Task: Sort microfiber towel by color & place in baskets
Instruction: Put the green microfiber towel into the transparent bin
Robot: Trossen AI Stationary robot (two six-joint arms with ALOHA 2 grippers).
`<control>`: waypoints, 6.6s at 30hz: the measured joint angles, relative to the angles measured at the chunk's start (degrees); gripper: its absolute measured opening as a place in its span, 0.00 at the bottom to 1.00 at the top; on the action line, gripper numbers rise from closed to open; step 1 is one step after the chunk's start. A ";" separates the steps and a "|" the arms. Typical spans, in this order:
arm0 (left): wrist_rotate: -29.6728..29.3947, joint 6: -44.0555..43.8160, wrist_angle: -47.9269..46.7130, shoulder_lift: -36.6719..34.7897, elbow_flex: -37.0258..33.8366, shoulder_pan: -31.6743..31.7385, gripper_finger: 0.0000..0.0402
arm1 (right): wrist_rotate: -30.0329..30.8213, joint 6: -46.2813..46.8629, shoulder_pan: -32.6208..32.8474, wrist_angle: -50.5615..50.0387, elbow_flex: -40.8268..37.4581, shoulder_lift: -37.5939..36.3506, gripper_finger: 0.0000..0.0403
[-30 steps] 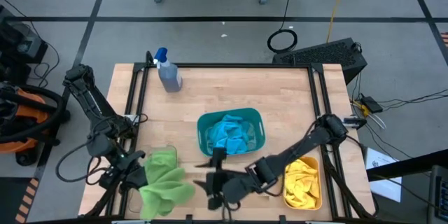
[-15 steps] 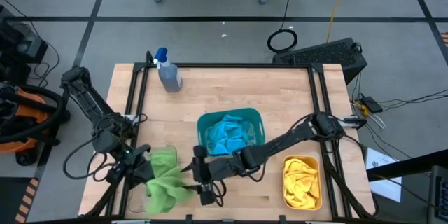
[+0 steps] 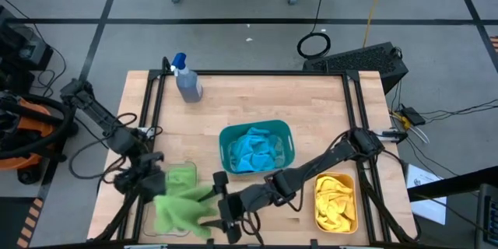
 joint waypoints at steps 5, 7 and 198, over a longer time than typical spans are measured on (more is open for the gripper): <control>12.20 -3.05 0.29 0.00 0.00 1.09 0.02 | 0.01 -1.23 2.35 -2.05 0.02 0.00 0.70; 12.49 -4.44 -0.67 0.02 0.00 1.07 0.02 | 1.31 -1.23 3.08 -3.58 0.02 0.00 0.70; -81.49 -41.05 -24.75 8.05 7.39 -10.95 0.01 | 32.44 26.71 4.64 -22.69 -0.07 7.83 0.62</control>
